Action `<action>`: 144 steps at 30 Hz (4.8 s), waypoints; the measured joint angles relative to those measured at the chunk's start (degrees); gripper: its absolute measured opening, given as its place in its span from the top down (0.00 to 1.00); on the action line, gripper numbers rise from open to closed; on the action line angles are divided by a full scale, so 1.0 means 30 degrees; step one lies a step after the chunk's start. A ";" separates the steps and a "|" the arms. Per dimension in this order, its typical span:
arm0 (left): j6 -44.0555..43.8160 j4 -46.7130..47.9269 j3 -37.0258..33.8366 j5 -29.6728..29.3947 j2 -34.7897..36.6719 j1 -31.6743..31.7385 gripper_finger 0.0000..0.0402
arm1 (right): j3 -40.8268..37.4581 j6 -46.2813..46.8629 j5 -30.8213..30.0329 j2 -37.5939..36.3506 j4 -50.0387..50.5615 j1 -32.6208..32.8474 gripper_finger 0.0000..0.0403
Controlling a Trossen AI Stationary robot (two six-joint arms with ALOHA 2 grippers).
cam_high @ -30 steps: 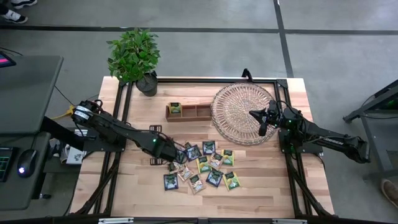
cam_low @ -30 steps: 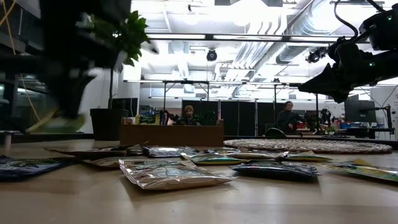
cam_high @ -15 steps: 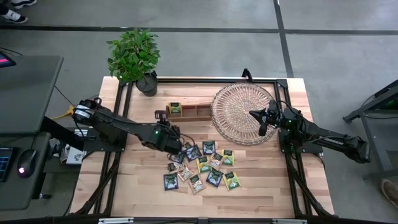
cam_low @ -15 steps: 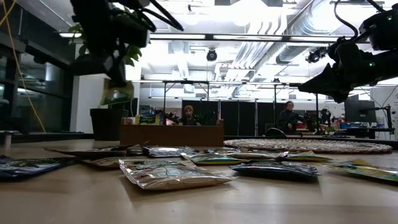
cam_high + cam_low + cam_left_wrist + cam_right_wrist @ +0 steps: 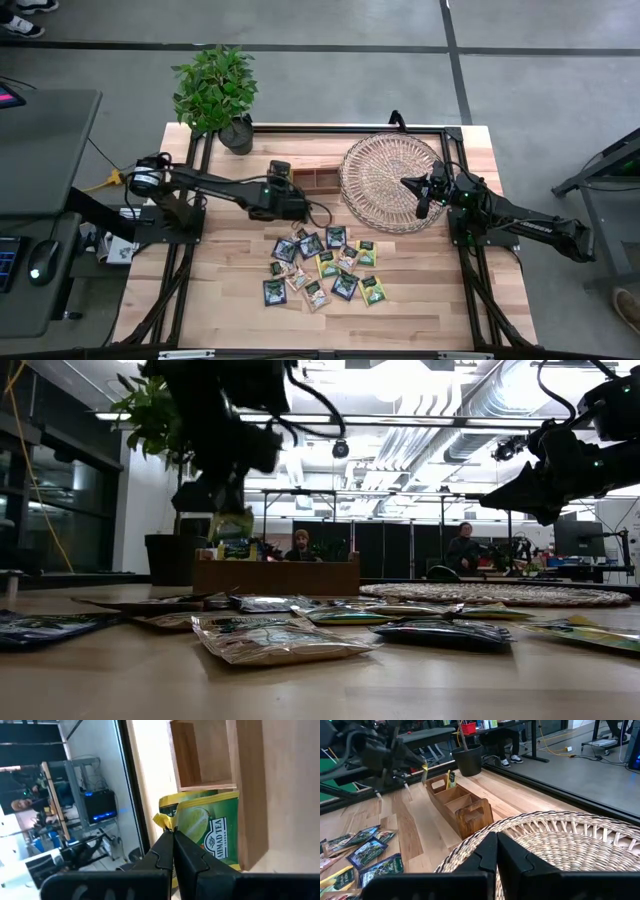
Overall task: Pick & Place Tea
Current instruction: Put the yellow tea bag into the left section of the wooden organizer, then put the blue tea bag into the right section of the wooden organizer
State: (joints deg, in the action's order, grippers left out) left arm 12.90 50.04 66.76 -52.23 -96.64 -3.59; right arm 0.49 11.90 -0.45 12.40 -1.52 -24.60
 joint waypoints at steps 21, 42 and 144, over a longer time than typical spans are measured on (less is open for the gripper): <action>0.0637 -0.1092 -0.0051 0.0895 -0.1012 0.2859 1.00 | -0.0005 0.0001 -0.0001 -0.0007 0.0000 0.0000 0.98; 0.0774 -0.2790 -0.1545 0.1808 -0.1012 0.2860 1.00 | -0.0005 0.0000 0.0000 -0.0007 0.0000 0.0005 0.99; -2.9107 0.2093 0.5068 1.5314 -0.4382 -0.3828 0.52 | -0.0007 0.0000 0.0000 0.0001 0.0000 0.0007 0.99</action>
State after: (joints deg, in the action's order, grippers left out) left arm -74.43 56.32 81.97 -6.29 -109.79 -15.07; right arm 0.47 11.90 -0.45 12.41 -1.52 -24.58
